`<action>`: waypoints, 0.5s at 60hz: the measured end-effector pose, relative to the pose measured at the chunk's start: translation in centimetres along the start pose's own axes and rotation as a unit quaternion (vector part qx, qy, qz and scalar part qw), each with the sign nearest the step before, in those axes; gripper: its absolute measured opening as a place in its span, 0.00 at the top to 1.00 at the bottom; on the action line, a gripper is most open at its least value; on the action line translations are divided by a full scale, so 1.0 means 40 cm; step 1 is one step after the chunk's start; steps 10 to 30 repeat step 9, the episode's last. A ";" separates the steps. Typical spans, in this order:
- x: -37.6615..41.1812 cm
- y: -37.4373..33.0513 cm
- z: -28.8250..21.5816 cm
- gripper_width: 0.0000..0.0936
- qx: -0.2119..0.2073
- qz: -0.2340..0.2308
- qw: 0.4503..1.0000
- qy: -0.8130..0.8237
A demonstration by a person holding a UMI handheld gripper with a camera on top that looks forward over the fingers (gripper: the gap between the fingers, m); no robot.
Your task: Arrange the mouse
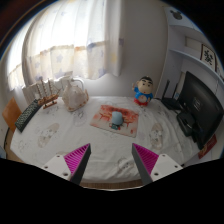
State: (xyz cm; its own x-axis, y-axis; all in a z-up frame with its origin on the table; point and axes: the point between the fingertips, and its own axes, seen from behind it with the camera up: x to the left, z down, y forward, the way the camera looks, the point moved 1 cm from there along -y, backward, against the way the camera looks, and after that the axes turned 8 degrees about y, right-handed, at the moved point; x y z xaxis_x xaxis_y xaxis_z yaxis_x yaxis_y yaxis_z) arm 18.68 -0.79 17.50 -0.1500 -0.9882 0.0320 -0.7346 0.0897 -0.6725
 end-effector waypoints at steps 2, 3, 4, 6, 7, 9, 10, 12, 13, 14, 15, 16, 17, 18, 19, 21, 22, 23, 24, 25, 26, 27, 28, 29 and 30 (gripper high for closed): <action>0.000 0.001 0.001 0.09 0.000 -0.001 1.000 -0.002; 0.001 0.002 0.003 0.09 0.002 -0.001 1.000 -0.002; 0.002 0.003 0.006 0.09 0.003 -0.001 1.000 -0.003; 0.004 0.004 0.016 0.09 0.009 -0.003 1.000 -0.002; 0.007 0.005 0.023 0.09 0.013 -0.005 1.000 0.000; 0.016 0.005 0.033 0.09 0.019 -0.010 1.000 0.003; 0.016 0.005 0.033 0.09 0.019 -0.010 1.000 0.003; 0.016 0.005 0.033 0.09 0.019 -0.010 1.000 0.003; 0.016 0.005 0.033 0.09 0.019 -0.010 1.000 0.003; 0.016 0.005 0.033 0.09 0.019 -0.010 1.000 0.003; 0.016 0.005 0.033 0.09 0.019 -0.010 1.000 0.003; 0.016 0.005 0.033 0.09 0.019 -0.010 1.000 0.003; 0.016 0.005 0.033 0.09 0.019 -0.010 1.000 0.003; 0.016 0.005 0.033 0.09 0.019 -0.010 1.000 0.003; 0.016 0.005 0.033 0.09 0.019 -0.010 1.000 0.003; 0.016 0.005 0.033 0.09 0.019 -0.010 1.000 0.003; 0.016 0.005 0.033 0.09 0.019 -0.010 1.000 0.003; 0.016 0.005 0.033 0.09 0.019 -0.010 1.000 0.003; 0.016 0.005 0.033 0.09 0.019 -0.010 1.000 0.003; 0.016 0.005 0.033 0.09 0.019 -0.010 1.000 0.003; 0.016 0.005 0.033 0.09 0.019 -0.010 1.000 0.003; 0.016 0.005 0.033 0.09 0.019 -0.010 1.000 0.003; 0.016 0.005 0.033 0.09 0.019 -0.010 1.000 0.003; 0.016 0.005 0.033 0.09 0.019 -0.010 1.000 0.003; 0.016 0.005 0.033 0.09 0.019 -0.010 1.000 0.003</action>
